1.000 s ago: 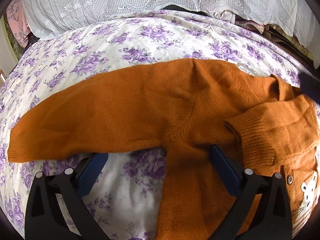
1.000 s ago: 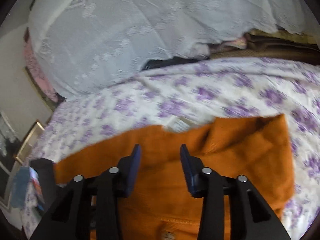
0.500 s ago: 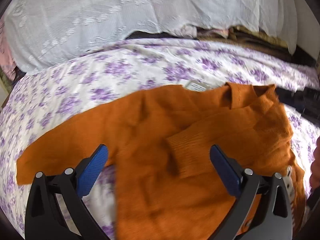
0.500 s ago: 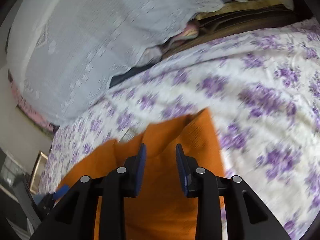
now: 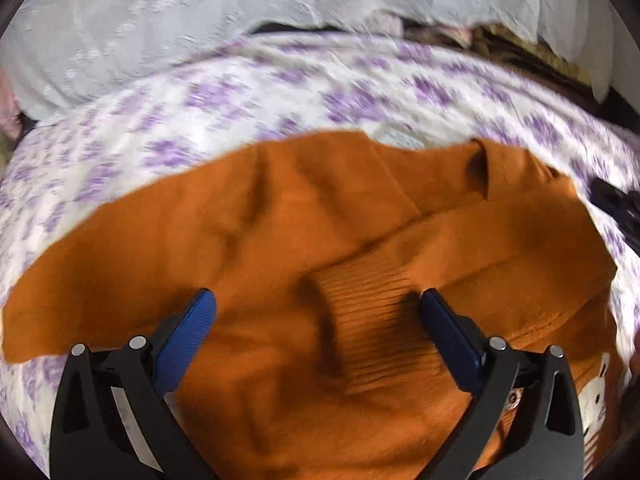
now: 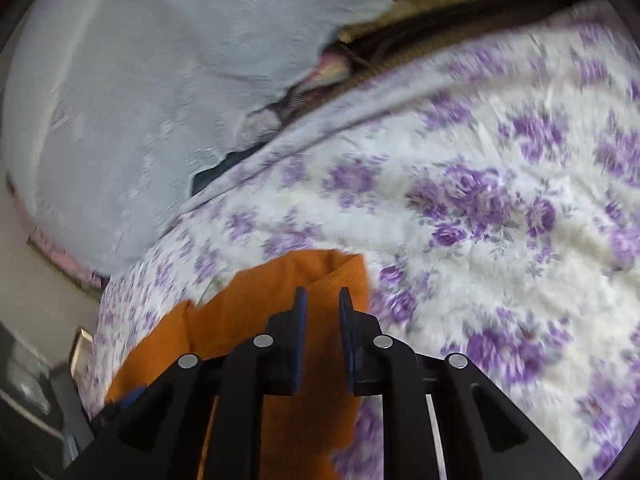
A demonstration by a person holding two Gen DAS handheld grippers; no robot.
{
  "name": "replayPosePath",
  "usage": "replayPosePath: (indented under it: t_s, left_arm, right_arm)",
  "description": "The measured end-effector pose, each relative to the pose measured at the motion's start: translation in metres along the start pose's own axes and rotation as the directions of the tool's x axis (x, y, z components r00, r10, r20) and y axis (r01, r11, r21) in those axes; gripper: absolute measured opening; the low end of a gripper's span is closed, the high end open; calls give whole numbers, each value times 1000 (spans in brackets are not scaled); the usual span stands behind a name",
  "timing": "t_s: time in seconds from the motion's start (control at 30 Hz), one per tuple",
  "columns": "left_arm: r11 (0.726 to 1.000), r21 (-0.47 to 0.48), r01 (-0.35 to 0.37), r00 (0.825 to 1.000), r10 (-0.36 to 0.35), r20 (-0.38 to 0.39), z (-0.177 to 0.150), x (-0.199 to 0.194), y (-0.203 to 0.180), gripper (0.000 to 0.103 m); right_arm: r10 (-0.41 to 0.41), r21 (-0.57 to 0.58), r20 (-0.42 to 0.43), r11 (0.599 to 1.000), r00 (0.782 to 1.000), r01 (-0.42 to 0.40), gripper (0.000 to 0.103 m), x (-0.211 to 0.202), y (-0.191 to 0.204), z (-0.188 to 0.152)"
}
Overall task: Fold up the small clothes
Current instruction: 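Open the right tool to release the sleeve onto the body, then grasp the other sleeve cuff with the left tool and lift it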
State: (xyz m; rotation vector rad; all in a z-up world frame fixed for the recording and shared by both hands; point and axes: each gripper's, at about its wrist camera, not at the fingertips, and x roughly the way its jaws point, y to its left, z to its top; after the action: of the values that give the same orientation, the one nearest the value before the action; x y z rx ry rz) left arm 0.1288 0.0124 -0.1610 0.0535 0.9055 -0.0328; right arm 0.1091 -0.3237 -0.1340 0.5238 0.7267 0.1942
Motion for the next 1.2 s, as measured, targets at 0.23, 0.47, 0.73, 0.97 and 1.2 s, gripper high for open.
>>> replayPosePath:
  t_s: [0.23,0.47,0.73,0.97,1.2]
  left_arm:
    - [999,-33,4,998,-6,-70,-1,11,15,99]
    - [985,-169,45,994,-61,-89,-26,-35,90,99]
    - [773,-604,195,974,-223,29,-85,-54,231,98]
    - [603,-755,256,961,-245,130,-70,-30,274,98]
    - [559,-797,230,973,-158,170,-55,-12,306,64]
  right_arm:
    - [-52,-113,-121,993,991,39,31,14,9,-33]
    - [4,-94,35,996,999,-1,79,-56,5,-46]
    - [17,7,19,1000,1000,-17,83,-59,-16,-65]
    - [34,48,21,998,999,-35,83,-56,-26,-67]
    - [32,43,16,999,999,-33,83,-53,-26,-67]
